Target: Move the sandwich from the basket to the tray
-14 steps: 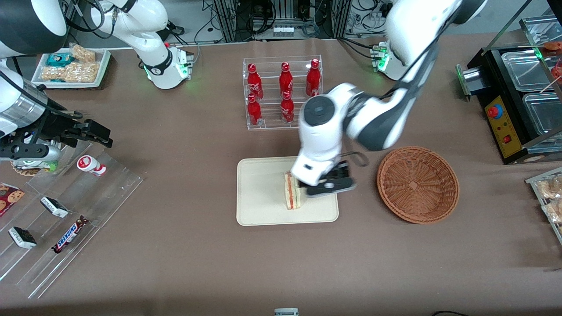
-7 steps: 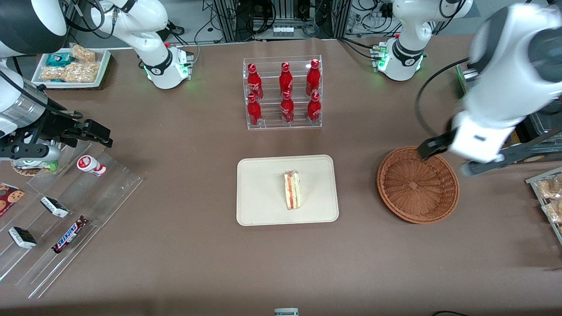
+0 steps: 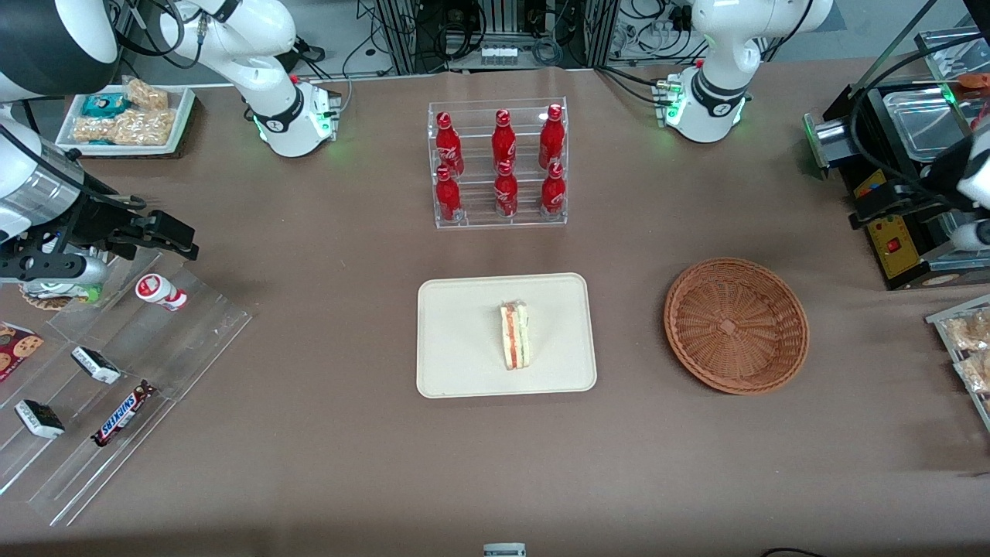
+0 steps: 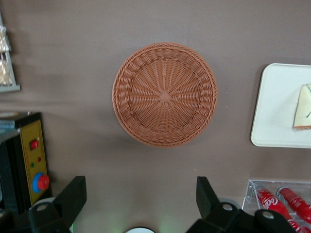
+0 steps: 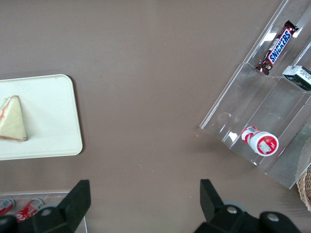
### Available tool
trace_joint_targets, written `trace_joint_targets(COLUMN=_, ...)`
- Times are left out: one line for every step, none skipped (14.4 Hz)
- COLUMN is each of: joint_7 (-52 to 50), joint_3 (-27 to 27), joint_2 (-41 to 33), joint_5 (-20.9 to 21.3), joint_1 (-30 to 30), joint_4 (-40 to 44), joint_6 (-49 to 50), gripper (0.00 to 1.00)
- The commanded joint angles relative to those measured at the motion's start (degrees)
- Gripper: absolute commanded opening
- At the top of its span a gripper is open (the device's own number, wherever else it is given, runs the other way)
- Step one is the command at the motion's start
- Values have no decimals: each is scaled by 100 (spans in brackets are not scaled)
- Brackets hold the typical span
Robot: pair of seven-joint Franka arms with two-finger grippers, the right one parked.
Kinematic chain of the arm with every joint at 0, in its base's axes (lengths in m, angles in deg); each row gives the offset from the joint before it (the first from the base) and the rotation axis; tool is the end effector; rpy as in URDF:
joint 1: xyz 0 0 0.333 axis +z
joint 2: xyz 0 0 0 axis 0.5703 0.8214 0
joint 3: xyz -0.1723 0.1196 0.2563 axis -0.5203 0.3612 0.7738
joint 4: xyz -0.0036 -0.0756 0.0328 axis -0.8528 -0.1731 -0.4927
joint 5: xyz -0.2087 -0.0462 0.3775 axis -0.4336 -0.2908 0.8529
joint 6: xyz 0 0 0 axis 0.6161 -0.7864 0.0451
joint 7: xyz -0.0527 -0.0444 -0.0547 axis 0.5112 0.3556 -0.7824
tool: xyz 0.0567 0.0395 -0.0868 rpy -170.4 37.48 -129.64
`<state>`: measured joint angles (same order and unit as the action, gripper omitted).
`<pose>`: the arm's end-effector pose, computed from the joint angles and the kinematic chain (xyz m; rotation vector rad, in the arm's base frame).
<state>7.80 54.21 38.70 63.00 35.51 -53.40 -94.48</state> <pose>0.5858 0.0345 0.6196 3.0878 0.1129 -0.1075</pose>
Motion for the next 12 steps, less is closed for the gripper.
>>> trace_joint_targets(joint_7=216, joint_3=107, joint_2=34, joint_5=23, joint_1=-179, joint_4=59, joint_6=-144, gripper=100)
trace_joint_targets(joint_7=199, joint_3=107, joint_2=95, joint_5=215, joint_1=-266, joint_4=190, joint_6=-135, gripper=100)
trace_joint_targets(joint_7=146, joint_3=54, joint_2=148, joint_5=461, joint_1=-319, joint_4=226, joint_6=-135, gripper=100)
trace_joint_targets(joint_7=59, joint_3=-85, joint_2=140, joint_5=646, joint_1=-355, joint_4=201, joint_6=-118, gripper=100)
trace_joint_targets(joint_7=-73, joint_3=-243, joint_2=131, joint_5=692, joint_1=-346, joint_4=192, joint_6=-109, gripper=100)
trace_joint_targets(joint_7=-178, joint_3=-289, joint_2=131, joint_5=683, joint_1=-355, joint_4=192, joint_6=-100, gripper=100)
trace_joint_targets(joint_7=-197, joint_3=-298, joint_2=105, joint_5=648, joint_1=-355, joint_4=192, joint_6=-83, gripper=100)
trace_joint_targets(joint_7=-153, joint_3=-298, joint_2=96, joint_5=605, joint_1=-346, joint_4=200, joint_6=-74, gripper=100)
trace_joint_targets(joint_7=-127, joint_3=-280, joint_2=79, joint_5=595, joint_1=-311, joint_4=209, joint_6=-65, gripper=100)
trace_joint_targets(joint_7=-118, joint_3=-263, joint_2=78, joint_5=587, joint_1=-294, joint_4=235, joint_6=-65, gripper=100)
trace_joint_targets(joint_7=-118, joint_3=-263, joint_2=78, joint_5=595, joint_1=-285, joint_4=236, joint_6=-56, gripper=100)
trace_joint_targets(joint_7=-109, joint_3=-245, joint_2=70, joint_5=604, joint_1=-276, joint_4=236, joint_6=-48, gripper=100)
